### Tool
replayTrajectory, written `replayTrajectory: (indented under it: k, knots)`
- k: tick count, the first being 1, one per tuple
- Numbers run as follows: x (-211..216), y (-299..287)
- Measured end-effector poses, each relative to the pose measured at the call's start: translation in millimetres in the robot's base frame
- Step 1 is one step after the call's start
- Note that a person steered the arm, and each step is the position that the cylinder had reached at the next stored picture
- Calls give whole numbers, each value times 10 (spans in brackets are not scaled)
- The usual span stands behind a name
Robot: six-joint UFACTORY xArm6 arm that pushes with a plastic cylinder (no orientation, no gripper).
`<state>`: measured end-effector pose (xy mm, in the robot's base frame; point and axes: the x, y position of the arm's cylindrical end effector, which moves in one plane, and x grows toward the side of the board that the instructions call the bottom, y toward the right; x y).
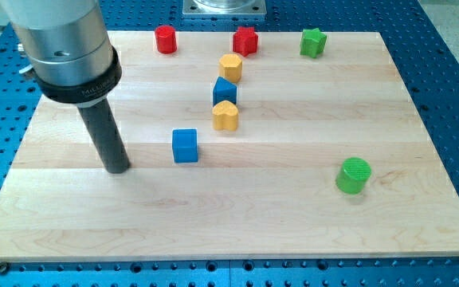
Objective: Slide the cube vertically to the heart
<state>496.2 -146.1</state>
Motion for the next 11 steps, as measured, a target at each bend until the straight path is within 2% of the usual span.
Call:
replayTrajectory:
  k: [1,2,3,4,5,6,7,8,9,10,11]
  knots:
    - [-205,564]
    - [-315,608]
    - [-242,716]
    - [-65,537]
    - [200,742]
    - [-122,829]
    - [-205,846]
    - [-413,637]
    - [-478,1030]
    - [-411,1077]
    - [95,530]
